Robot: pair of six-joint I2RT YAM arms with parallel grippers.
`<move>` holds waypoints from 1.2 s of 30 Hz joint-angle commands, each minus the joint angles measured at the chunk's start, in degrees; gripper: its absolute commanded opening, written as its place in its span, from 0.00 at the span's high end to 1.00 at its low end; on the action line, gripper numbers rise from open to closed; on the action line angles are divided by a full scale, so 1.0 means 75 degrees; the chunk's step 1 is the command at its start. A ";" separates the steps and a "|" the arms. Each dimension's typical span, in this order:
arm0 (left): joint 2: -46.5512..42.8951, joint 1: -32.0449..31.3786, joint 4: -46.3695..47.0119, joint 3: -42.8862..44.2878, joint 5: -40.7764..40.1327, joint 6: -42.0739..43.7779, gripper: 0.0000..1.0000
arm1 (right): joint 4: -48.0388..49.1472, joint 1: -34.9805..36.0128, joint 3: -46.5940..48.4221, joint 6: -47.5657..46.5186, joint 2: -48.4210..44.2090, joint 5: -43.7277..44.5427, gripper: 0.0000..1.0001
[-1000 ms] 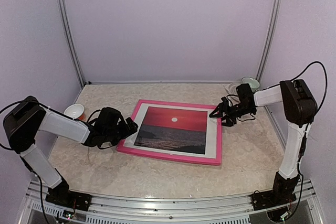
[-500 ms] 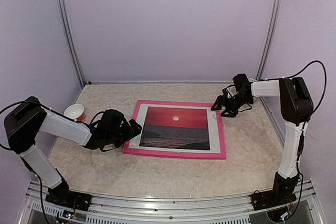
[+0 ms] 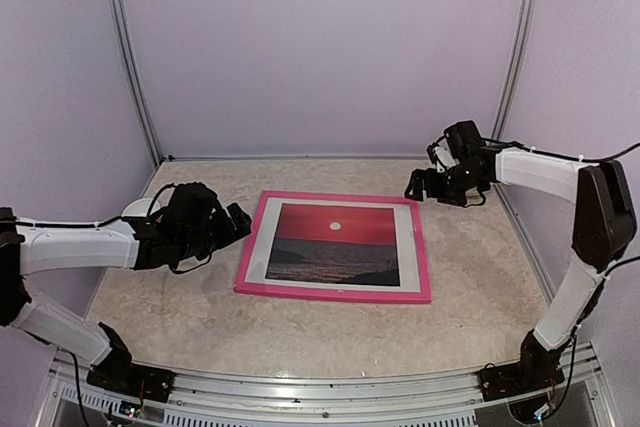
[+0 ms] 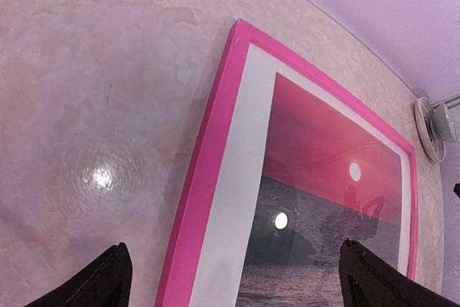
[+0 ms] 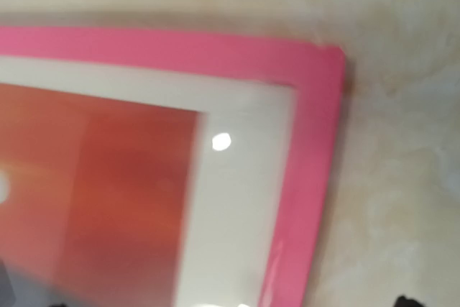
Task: Put the photo into the frame
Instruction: Reset both arms
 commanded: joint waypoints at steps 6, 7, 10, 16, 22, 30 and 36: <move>-0.2078 0.0006 -0.1466 0.0686 -0.1705 0.2710 0.01 | 0.2980 0.0195 -0.3163 -0.1153 -0.4328 0.1077 0.01; -0.2316 0.0011 -0.1262 0.0507 -0.1791 0.2987 0.01 | 0.3357 0.0195 -0.3548 -0.1377 -0.4813 0.1103 0.01; -0.3337 0.0135 -0.0666 -0.0088 -0.1893 0.3707 0.01 | 0.4224 0.0198 -0.4716 -0.1914 -0.6169 0.1138 0.01; -0.5100 0.0609 0.0016 -0.1068 -0.1654 0.4529 0.01 | 0.4195 0.0195 -0.6248 -0.2114 -0.8466 0.1980 0.01; -0.6258 0.1114 -0.0332 -0.1369 -0.0527 0.5551 0.01 | 0.3559 0.0202 -0.7003 -0.1699 -1.0054 0.1878 0.01; -0.7669 0.1608 -0.0688 -0.1912 -0.0140 0.6058 0.01 | 0.3549 0.0199 -0.7918 -0.1989 -1.1219 0.2184 0.01; -0.8156 0.1629 -0.0425 -0.2086 0.0199 0.6121 0.01 | 0.3380 0.0206 -0.7996 -0.1838 -1.1952 0.2832 0.01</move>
